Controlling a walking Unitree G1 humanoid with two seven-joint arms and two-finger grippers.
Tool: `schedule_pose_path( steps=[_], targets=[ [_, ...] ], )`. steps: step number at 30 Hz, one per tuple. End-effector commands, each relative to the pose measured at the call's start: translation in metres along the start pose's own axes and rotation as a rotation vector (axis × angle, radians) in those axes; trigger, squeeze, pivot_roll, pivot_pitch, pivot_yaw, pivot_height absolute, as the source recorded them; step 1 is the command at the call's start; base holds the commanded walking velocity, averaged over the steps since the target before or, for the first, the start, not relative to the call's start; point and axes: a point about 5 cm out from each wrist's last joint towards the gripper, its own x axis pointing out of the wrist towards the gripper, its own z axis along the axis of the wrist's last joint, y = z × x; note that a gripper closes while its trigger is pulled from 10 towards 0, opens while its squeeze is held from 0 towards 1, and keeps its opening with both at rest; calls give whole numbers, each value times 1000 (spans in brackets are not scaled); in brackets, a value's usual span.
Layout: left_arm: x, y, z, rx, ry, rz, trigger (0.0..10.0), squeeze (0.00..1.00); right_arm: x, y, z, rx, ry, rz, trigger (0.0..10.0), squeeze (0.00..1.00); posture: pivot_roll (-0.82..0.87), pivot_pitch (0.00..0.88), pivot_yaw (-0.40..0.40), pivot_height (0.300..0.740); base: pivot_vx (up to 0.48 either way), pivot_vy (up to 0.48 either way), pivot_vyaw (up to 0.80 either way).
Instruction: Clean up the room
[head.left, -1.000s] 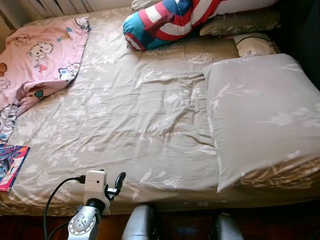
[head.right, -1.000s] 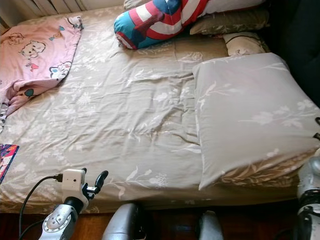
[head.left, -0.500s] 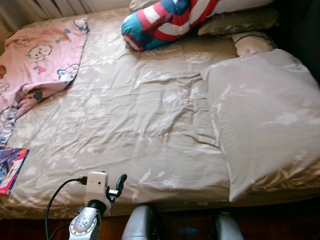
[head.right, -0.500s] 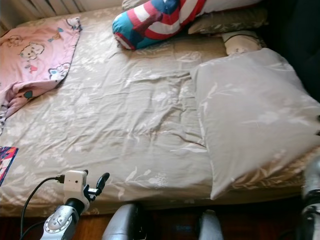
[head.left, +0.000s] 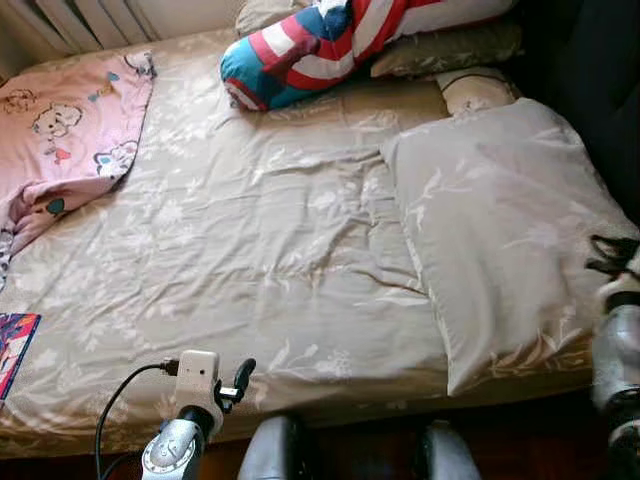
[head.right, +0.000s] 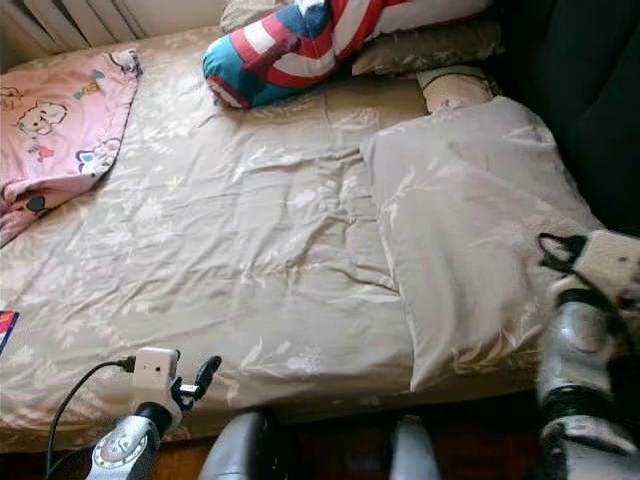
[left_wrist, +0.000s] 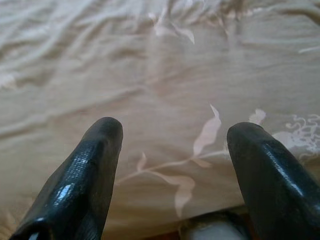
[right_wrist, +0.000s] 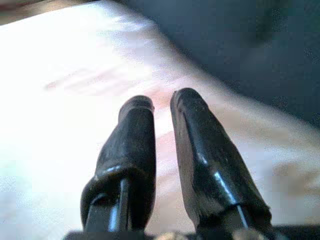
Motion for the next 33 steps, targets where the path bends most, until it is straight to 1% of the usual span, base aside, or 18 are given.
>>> schedule_pose_path(
  steps=[1,2,5,6,7,8,9,12,13,15,18,24,26,28,30,31,32,33],
  targets=[
    [-7,4,-12,-11,44,16,10000,0,-10,7,-19,-6,64,50,10000,0,-48,193,100,657,0,0,0],
    [-7,5,-16,-17,65,21,10000,0,-23,19,-40,-8,134,88,10000,0,-50,190,94,657,0,0,0],
    [-8,7,-22,-21,93,30,10000,0,-44,32,-68,-8,222,130,10000,0,-50,188,90,657,0,0,0],
    [-9,9,-26,-30,116,44,10000,0,-60,38,-86,-6,271,157,10000,0,-41,183,84,667,0,0,0],
    [-10,10,-28,-38,127,54,10000,0,-67,39,-94,-6,302,157,10000,0,-44,182,83,672,0,0,0],
    [-10,10,-28,-38,127,54,10000,0,-67,39,-94,-6,302,157,10000,0,-44,182,83,672,0,0,0],
    [-11,13,-32,-52,145,69,10000,0,-80,40,-107,8,358,154,10000,0,-50,179,81,682,0,0,0],
    [-16,15,-40,-59,193,79,10000,0,-103,38,-130,-11,462,156,10000,0,-52,174,76,702,0,0,0],
    [-16,15,-40,-59,193,79,10000,0,-103,38,-130,-11,462,156,10000,0,-52,174,76,702,0,0,0],
    [-20,16,-47,-58,233,84,10000,0,-115,32,-141,-21,521,139,10000,0,-56,168,70,722,0,0,0],
    [-22,16,-52,-57,266,86,10000,0,-122,31,-148,-28,557,140,10000,0,-59,160,66,740,0,0,0],
    [-29,13,-64,-52,348,90,10000,0,-137,29,-159,-32,619,142,10000,0,-58,137,63,740,0,0,0],
    [-29,13,-65,-50,360,91,10000,0,-139,30,-161,-32,631,141,10000,0,-57,134,62,740,0,0,0],
    [-33,12,-71,-56,397,103,10000,0,-147,32,-167,-50,679,151,10000,0,-59,124,62,740,0,0,0],
    [-34,12,-72,-60,408,107,10000,0,-149,32,-169,-56,694,151,10000,0,-59,124,62,740,0,0,0],
    [-35,12,-75,-69,425,117,10000,0,-153,32,-172,-56,715,154,10000,0,-67,110,59,740,0,0,0],
    [-40,12,-80,-75,463,135,10000,0,-163,34,-178,-54,762,162,10000,0,-67,103,56,740,0,0,0],
    [-41,12,-83,-77,477,141,10000,0,-166,35,-180,-59,778,171,10000,0,-67,100,55,740,0,0,0]
  ],
)
